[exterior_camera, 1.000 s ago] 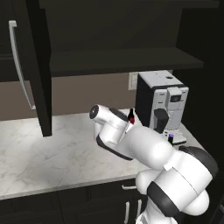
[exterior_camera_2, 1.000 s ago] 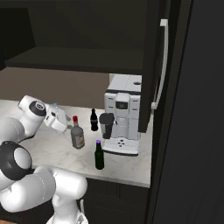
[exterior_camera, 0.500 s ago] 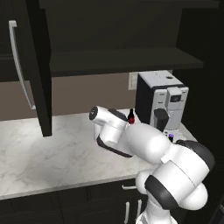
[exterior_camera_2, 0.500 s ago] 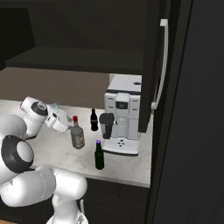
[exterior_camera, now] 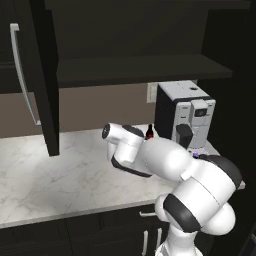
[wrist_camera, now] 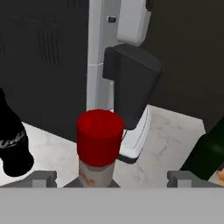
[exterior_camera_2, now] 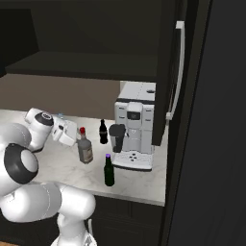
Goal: Sort all alcoholic drinks to one cabinet, and non-alcoholic drinks to the other.
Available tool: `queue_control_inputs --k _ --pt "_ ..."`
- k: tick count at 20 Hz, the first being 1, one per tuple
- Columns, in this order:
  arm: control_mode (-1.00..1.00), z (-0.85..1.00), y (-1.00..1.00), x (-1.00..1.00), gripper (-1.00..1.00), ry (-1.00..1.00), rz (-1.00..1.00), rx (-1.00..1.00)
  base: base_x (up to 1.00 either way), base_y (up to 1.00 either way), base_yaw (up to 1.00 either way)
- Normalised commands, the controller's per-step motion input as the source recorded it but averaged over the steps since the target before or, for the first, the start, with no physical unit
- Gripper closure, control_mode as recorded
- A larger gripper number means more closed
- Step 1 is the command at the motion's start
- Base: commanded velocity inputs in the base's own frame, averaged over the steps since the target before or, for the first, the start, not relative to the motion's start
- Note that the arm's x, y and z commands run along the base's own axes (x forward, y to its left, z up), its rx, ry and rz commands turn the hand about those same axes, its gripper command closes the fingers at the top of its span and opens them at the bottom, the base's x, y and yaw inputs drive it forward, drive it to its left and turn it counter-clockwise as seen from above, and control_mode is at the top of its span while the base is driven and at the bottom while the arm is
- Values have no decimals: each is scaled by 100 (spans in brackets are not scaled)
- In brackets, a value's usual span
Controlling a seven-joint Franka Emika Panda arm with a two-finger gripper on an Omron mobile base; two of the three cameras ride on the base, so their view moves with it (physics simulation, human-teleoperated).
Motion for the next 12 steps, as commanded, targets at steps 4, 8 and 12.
queue_control_inputs --k 4,8,12 --pt "-100 0 -12 0 -100 0 -8 -6 0 0 0" --pt "-100 0 -7 8 -100 0 -5 -4 0 0 0" --pt "-100 0 -1 18 -100 0 0 -1 0 0 0"
